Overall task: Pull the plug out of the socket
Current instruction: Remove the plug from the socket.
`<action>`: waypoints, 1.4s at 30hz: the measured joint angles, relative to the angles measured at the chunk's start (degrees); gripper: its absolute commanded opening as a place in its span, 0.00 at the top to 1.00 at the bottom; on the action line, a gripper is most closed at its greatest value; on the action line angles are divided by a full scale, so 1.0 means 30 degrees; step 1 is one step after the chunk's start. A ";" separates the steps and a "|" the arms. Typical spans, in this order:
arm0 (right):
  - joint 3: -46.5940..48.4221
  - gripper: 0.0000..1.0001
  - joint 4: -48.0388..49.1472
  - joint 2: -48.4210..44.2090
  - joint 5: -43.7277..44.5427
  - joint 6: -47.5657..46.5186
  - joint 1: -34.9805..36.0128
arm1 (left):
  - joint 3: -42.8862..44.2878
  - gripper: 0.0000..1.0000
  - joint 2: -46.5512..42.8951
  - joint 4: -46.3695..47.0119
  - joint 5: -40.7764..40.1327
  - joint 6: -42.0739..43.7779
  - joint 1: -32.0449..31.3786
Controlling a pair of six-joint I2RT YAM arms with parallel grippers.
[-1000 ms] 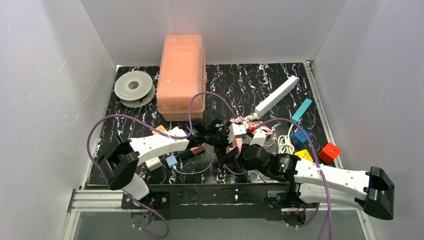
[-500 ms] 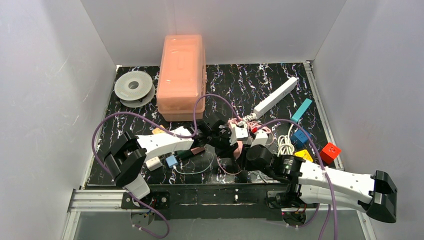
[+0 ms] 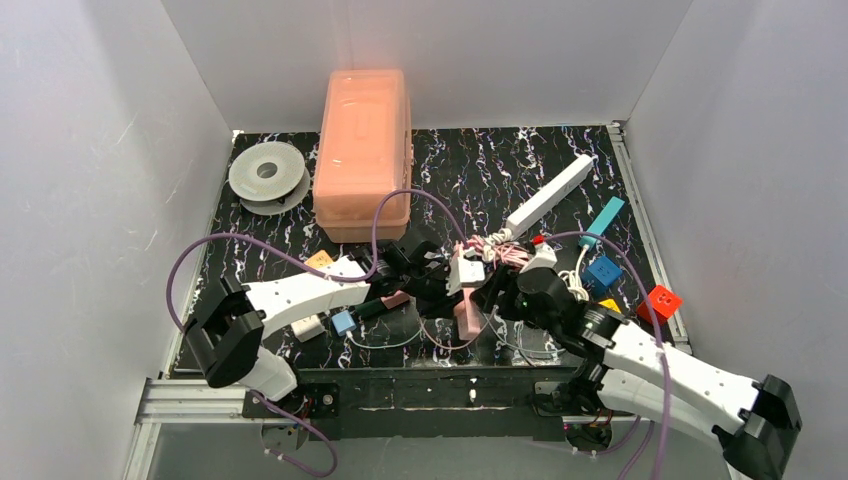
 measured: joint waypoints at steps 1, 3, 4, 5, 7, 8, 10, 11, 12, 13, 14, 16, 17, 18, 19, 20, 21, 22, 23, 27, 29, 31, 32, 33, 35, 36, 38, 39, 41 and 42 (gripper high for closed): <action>0.0000 0.28 0.0189 0.0670 -0.0444 0.0000 -0.0372 | -0.0036 1.00 -0.0240 -0.0124 0.0051 0.0058 0.0000; 0.0000 0.28 0.0867 0.1916 -0.1188 0.0058 -0.0925 | -0.0189 1.00 -0.0641 -0.0605 0.0000 0.0255 0.0007; 0.0000 0.28 0.1224 0.2280 -0.1552 0.0029 -0.1107 | -0.0270 1.00 -0.0736 -0.0801 0.0000 0.0415 0.0000; 0.0022 0.28 0.1515 0.2608 -0.1872 -0.0022 -0.1202 | -0.0284 1.00 -0.0765 -0.0998 0.0007 0.0597 -0.0022; 0.0342 0.28 0.1800 0.3235 -0.2433 -0.0131 -0.1472 | -0.0284 1.00 -0.0765 -0.1195 0.0007 0.0947 -0.0102; 0.0568 0.28 0.1858 0.3541 -0.2645 -0.0182 -0.1537 | -0.0284 1.00 -0.0765 -0.1231 0.0007 0.1122 -0.0153; 0.0984 0.28 0.1953 0.3934 -0.3038 -0.0291 -0.1588 | -0.0284 1.00 -0.0765 -0.1231 0.0015 0.1421 -0.0255; 0.1107 0.28 0.2004 0.3971 -0.3198 -0.0328 -0.1654 | -0.0284 1.00 -0.0765 -0.1268 0.0007 0.1559 -0.0284; 0.1166 0.28 0.2157 0.3927 -0.3439 -0.0350 -0.1698 | -0.0284 1.00 -0.0765 -0.1319 0.0000 0.1683 -0.0299; 0.1188 0.28 0.2237 0.3898 -0.3526 -0.0372 -0.1712 | -0.0284 1.00 -0.0765 -0.1362 0.0000 0.1800 -0.0299; 0.1217 0.29 0.2339 0.3905 -0.3679 -0.0401 -0.1770 | -0.0284 1.00 -0.0765 -0.1421 -0.0007 0.1916 -0.0299; 0.1515 0.30 0.2127 0.4233 -0.3956 -0.0488 -0.1836 | -0.0284 1.00 -0.0750 -0.1450 -0.0029 0.2062 -0.0299; 0.1770 0.30 0.2033 0.4583 -0.4029 -0.0539 -0.1858 | -0.0284 1.00 -0.0736 -0.1450 -0.0036 0.2113 -0.0306; 0.2164 0.30 0.1836 0.5136 -0.4095 -0.0597 -0.1894 | -0.0284 1.00 -0.0721 -0.1457 -0.0051 0.2149 -0.0313; 0.2506 0.30 0.1792 0.5734 -0.4175 -0.0612 -0.1909 | -0.0284 1.00 -0.0721 -0.1464 -0.0051 0.2208 -0.0321; 0.2761 0.30 0.1792 0.6251 -0.4284 -0.0619 -0.1916 | -0.0284 1.00 -0.0721 -0.1479 -0.0066 0.2259 -0.0335; 0.2885 0.30 0.1792 0.6674 -0.4401 -0.0627 -0.1916 | -0.0277 1.00 -0.0721 -0.1494 -0.0087 0.2324 -0.0350; 0.2900 0.30 0.1785 0.6914 -0.4481 -0.0627 -0.1916 | -0.0277 1.00 -0.0721 -0.1494 -0.0109 0.2397 -0.0364; 0.2900 0.30 0.1712 0.7111 -0.4546 -0.0634 -0.1916 | -0.0277 1.00 -0.0721 -0.1501 -0.0138 0.2514 -0.0379; 0.3009 0.35 0.1632 0.7847 -0.4787 -0.0670 -0.1916 | -0.0204 1.00 -0.0721 -0.1566 -0.0284 0.2863 -0.0393; 0.3198 0.39 0.1705 0.8400 -0.5005 -0.0670 -0.1916 | -0.0051 1.00 -0.0721 -0.1588 -0.0328 0.2943 -0.0393; 0.3293 0.45 0.2011 0.8947 -0.5180 -0.0656 -0.1916 | 0.0095 1.00 -0.0721 -0.1588 -0.0350 0.3002 -0.0408; 0.3315 0.50 0.2208 0.9253 -0.5340 -0.0619 -0.1916 | 0.0160 1.00 -0.0721 -0.1588 -0.0357 0.3009 -0.0408; 0.3344 0.56 0.2375 0.9566 -0.5493 -0.0605 -0.1916 | 0.0226 1.00 -0.0721 -0.1588 -0.0364 0.3016 -0.0423; 0.3497 0.71 0.2630 1.0112 -0.5697 -0.0554 -0.1931 | 0.0277 1.00 -0.0685 -0.1596 -0.0408 0.3060 -0.0444; 0.3621 0.80 0.2659 1.0360 -0.5705 -0.0481 -0.1931 | 0.0291 1.00 -0.0656 -0.1603 -0.0510 0.3096 -0.0466; 0.3716 0.99 0.2827 1.0637 -0.5778 -0.0364 -0.1945 | 0.0306 1.00 -0.0605 -0.1574 -0.0648 0.3133 -0.0488; 0.3723 0.99 0.2841 1.0652 -0.5785 -0.0386 -0.1945 | 0.0306 1.00 -0.0605 -0.1581 -0.0678 0.3155 -0.0488; 0.3723 0.99 0.2834 1.0579 -0.5763 -0.0561 -0.1953 | 0.0306 1.00 -0.0605 -0.1581 -0.0699 0.3279 -0.0488; 0.3723 0.99 0.2805 1.0513 -0.5705 -0.0648 -0.1967 | 0.0306 1.00 -0.0605 -0.1552 -0.0699 0.3351 -0.0495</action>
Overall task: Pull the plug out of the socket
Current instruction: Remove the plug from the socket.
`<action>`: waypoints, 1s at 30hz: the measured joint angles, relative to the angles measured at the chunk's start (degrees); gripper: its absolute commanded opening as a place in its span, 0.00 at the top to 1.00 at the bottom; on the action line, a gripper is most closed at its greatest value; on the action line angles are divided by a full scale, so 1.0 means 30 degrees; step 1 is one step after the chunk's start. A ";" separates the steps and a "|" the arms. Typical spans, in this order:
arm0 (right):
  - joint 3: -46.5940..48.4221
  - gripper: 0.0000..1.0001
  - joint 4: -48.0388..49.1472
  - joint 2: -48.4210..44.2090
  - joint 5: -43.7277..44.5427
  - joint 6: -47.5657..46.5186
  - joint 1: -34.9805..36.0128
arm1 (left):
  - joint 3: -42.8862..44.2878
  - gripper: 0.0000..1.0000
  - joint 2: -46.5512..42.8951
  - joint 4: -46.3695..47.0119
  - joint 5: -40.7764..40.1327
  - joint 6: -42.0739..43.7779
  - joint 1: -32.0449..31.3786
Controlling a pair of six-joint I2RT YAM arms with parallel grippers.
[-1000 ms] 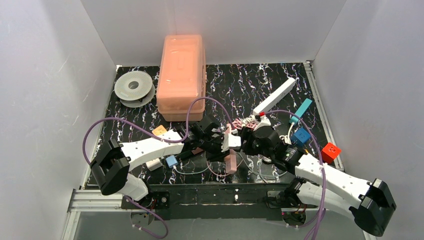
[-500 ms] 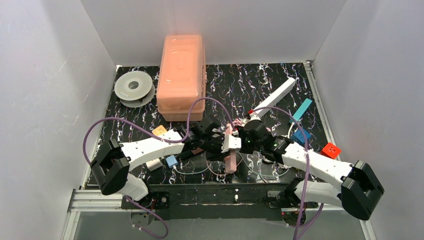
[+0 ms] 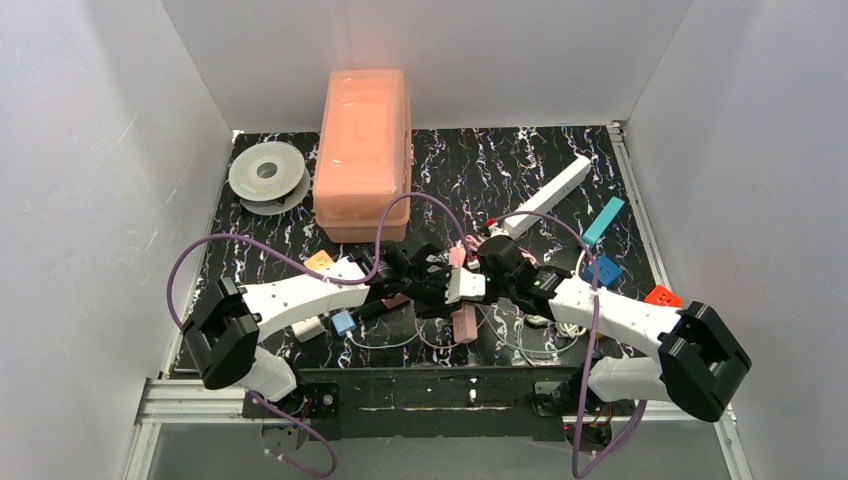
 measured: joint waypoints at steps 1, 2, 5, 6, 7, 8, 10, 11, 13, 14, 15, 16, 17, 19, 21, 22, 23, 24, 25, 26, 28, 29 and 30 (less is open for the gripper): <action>-0.0007 0.99 -0.0044 -0.0095 0.0044 -0.0109 -0.0066 | 0.0007 1.00 0.0000 0.0036 0.0007 0.0051 -0.0007; -0.0015 0.99 -0.0124 -0.0219 0.0102 -0.0248 -0.0131 | 0.0029 1.00 0.0000 0.0080 0.0007 0.0095 -0.0022; -0.0321 0.99 -0.0124 -0.0816 0.0248 -0.0532 -0.0364 | 0.0117 1.00 0.0000 0.0270 0.0007 0.0335 -0.0058; -0.0525 0.99 -0.0066 -0.1122 0.0284 -0.0612 -0.0444 | 0.0131 1.00 0.0000 0.0386 0.0000 0.0393 -0.0095; -0.0714 0.99 0.0000 -0.1421 0.0291 -0.0699 -0.0525 | 0.0138 1.00 0.0000 0.0503 0.0000 0.0459 -0.0160; -0.0889 0.99 0.0080 -0.1683 0.0313 -0.0816 -0.0605 | 0.0175 1.00 0.0000 0.0568 -0.0007 0.0510 -0.0204; -0.1035 0.99 0.0131 -0.2040 0.0386 -0.1035 -0.0721 | 0.0219 1.00 0.0000 0.0729 -0.0058 0.0641 -0.0270; -0.1042 0.99 0.0131 -0.2127 0.0452 -0.1180 -0.0765 | 0.0240 1.00 0.0000 0.0801 -0.0080 0.0707 -0.0277; -0.1042 0.99 0.0160 -0.2208 0.0583 -0.1486 -0.0809 | 0.0240 1.00 0.0000 0.0889 -0.0160 0.0816 -0.0277; -0.1042 0.99 0.0160 -0.2251 0.0663 -0.1588 -0.0809 | 0.0240 1.00 0.0000 0.0911 -0.0160 0.0911 -0.0262; -0.1042 0.99 0.0175 -0.2288 0.0729 -0.1676 -0.0809 | 0.0240 1.00 0.0000 0.0947 -0.0153 0.0991 -0.0240; -0.1042 0.99 0.0182 -0.2331 0.0787 -0.1734 -0.0816 | 0.0240 1.00 0.0000 0.0991 -0.0124 0.1071 -0.0189; -0.1035 0.99 0.0211 -0.2361 0.0867 -0.1829 -0.0838 | 0.0240 1.00 0.0000 0.1020 -0.0095 0.1144 -0.0138; -0.0954 0.99 0.0262 -0.2368 0.0998 -0.1931 -0.0860 | 0.0372 1.00 0.0000 0.0896 0.0022 0.1362 0.0000; -0.0831 0.99 0.0284 -0.2368 0.1151 -0.1974 -0.0867 | 0.0532 1.00 0.0000 0.0714 0.0051 0.1603 0.0095; -0.0787 0.99 0.0284 -0.2368 0.1239 -0.1982 -0.0867 | 0.0583 1.00 0.0000 0.0656 0.0051 0.1727 0.0124; -0.0765 0.99 0.0284 -0.2368 0.1297 -0.2004 -0.0867 | 0.0605 1.00 0.0000 0.0634 0.0044 0.1836 0.0153; -0.0765 0.99 0.0284 -0.2368 0.1348 -0.1974 -0.0867 | 0.0641 1.00 0.0000 0.0568 0.0044 0.1931 0.0168; -0.0765 0.99 0.0284 -0.2368 0.1392 -0.1938 -0.0867 | 0.0678 1.00 0.0000 0.0510 0.0022 0.2004 0.0168; -0.0765 0.99 0.0284 -0.2375 0.1472 -0.1880 -0.0867 | 0.0736 1.00 0.0000 0.0415 -0.0051 0.2113 0.0175; -0.0765 0.99 0.0284 -0.2382 0.1581 -0.1763 -0.0860 | 0.0831 1.00 -0.0015 0.0277 -0.0262 0.2324 0.0182; -0.0772 0.99 0.0299 -0.2412 0.1639 -0.1668 -0.0867 | 0.0838 1.00 -0.0044 0.0262 -0.0321 0.2426 0.0204; -0.0801 0.99 0.0335 -0.2463 0.1683 -0.1566 -0.0867 | 0.0838 1.00 -0.0117 0.0219 -0.0364 0.2557 0.0211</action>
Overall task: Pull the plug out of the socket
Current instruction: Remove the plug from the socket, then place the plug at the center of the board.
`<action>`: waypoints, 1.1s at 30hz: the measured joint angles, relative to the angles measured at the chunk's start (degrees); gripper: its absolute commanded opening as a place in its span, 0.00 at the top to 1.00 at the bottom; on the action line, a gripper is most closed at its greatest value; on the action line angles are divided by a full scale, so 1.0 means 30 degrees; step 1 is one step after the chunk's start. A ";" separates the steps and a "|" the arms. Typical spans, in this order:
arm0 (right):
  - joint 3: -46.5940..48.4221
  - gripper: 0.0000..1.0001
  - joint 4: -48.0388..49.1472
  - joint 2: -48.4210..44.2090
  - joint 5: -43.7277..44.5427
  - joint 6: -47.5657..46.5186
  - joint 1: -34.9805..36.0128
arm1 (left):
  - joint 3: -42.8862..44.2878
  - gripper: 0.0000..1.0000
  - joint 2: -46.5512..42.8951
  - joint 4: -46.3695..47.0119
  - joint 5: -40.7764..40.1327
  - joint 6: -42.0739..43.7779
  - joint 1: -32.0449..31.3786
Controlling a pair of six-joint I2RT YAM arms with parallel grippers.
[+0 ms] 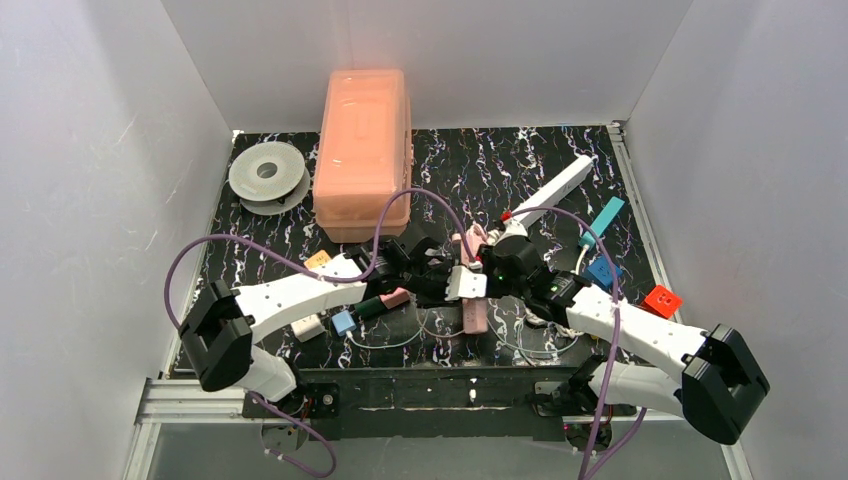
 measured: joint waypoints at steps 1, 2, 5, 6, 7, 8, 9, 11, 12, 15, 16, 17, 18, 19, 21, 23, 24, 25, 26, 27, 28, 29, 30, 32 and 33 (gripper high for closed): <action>-0.0029 0.99 0.0015 -0.0051 0.0073 -0.0022 0.0000 | 0.0000 1.00 -0.0109 -0.0131 -0.0066 0.0168 0.0007; -0.0138 0.99 -0.0372 -0.0153 0.0437 -0.0554 -0.0095 | 0.0000 1.00 -0.0401 -0.0546 -0.0226 0.0386 0.0095; -0.1042 0.99 -0.1727 -0.0284 0.1333 -0.1472 -0.0823 | 0.0000 1.00 -0.1865 -0.2033 -0.0874 0.0925 0.0634; -0.1282 0.99 -0.2229 -0.0284 0.1654 -0.1668 -0.0947 | 0.0000 1.00 -0.2353 -0.2302 -0.0998 0.1086 0.0823; -0.1428 0.99 -0.2681 -0.0306 0.1953 -0.1829 -0.1020 | 0.0000 1.00 -0.2812 -0.2535 -0.1115 0.1260 0.0954; -0.1537 0.99 -0.3031 -0.0357 0.2208 -0.1945 -0.1086 | 0.0000 1.00 -0.3184 -0.2703 -0.1195 0.1413 0.1005; -0.1625 0.99 -0.3264 -0.0474 0.2382 -0.2011 -0.1122 | 0.0000 1.00 -0.3410 -0.2834 -0.1231 0.1581 0.1005; -0.1668 0.99 -0.3563 -0.0729 0.2572 -0.2127 -0.1144 | 0.0000 1.00 -0.3541 -0.2973 -0.1297 0.1800 0.0998; -0.1668 0.99 -0.3650 -0.0874 0.2616 -0.2157 -0.1166 | 0.0000 1.00 -0.3504 -0.3031 -0.1362 0.1902 0.0998; -0.1668 0.99 -0.3949 -0.1333 0.2594 -0.2288 -0.1355 | 0.0000 1.00 -0.3104 -0.3009 -0.1668 0.1974 0.0998; -0.1668 0.99 -0.4051 -0.1545 0.2499 -0.2339 -0.1486 | 0.0007 1.00 -0.2936 -0.2951 -0.1778 0.1960 0.1020; -0.1668 0.99 -0.4153 -0.1763 0.2368 -0.2404 -0.1661 | 0.0066 1.00 -0.2667 -0.2892 -0.1916 0.1880 0.1056; -0.1668 0.99 -0.4328 -0.2127 0.2076 -0.2470 -0.2004 | 0.0219 1.00 -0.2331 -0.2834 -0.2011 0.1719 0.1129; -0.1661 0.99 -0.4444 -0.2506 0.1807 -0.2543 -0.2375 | 0.0525 1.00 -0.1814 -0.2776 -0.2120 0.1501 0.1246; -0.1552 0.99 -0.4794 -0.3271 0.1049 -0.2718 -0.3315 | 0.1676 1.00 -0.0357 -0.2594 -0.2339 0.0772 0.1668; -0.1333 0.99 -0.5100 -0.3963 0.0350 -0.2914 -0.4277 | 0.3177 1.00 0.1246 -0.2317 -0.2623 -0.0117 0.2259; -0.1035 0.99 -0.5391 -0.4554 -0.0197 -0.3016 -0.5107 | 0.4116 1.00 0.2266 -0.1953 -0.2834 -0.0619 0.2623; -0.0838 0.99 -0.5581 -0.4823 -0.0714 -0.3126 -0.5705 | 0.5566 1.00 0.3526 -0.1865 -0.3053 -0.1290 0.3147; -0.0568 0.99 -0.5850 -0.4940 -0.1501 -0.3330 -0.6484 | 0.7512 1.00 0.5195 -0.1625 -0.3446 -0.1887 0.3621; -0.0525 0.99 -0.5865 -0.4925 -0.2135 -0.3410 -0.7074 | 0.8735 1.00 0.6237 -0.1902 -0.3672 -0.2171 0.3876; -0.0525 0.99 -0.5858 -0.4903 -0.3155 -0.3417 -0.7919 | 1.0644 1.00 0.7708 -0.2004 -0.3985 -0.2280 0.4073; -0.0525 0.99 -0.5829 -0.4889 -0.3577 -0.3417 -0.8255 | 1.2043 1.00 0.8823 -0.1974 -0.4306 -0.2288 0.4204; -0.0525 0.99 -0.5799 -0.4838 -0.3818 -0.3424 -0.8429 | 1.3180 1.00 0.9828 -0.1676 -0.4656 -0.2259 0.4291; -0.0525 0.99 -0.5486 -0.4262 -0.4153 -0.3461 -0.8684 | 1.4965 1.00 1.1788 -0.1282 -0.5457 -0.2149 0.4597; -0.0525 0.99 -0.5122 -0.3818 -0.4189 -0.3446 -0.8743 | 1.5773 1.00 1.3187 -0.1224 -0.6135 -0.2069 0.4779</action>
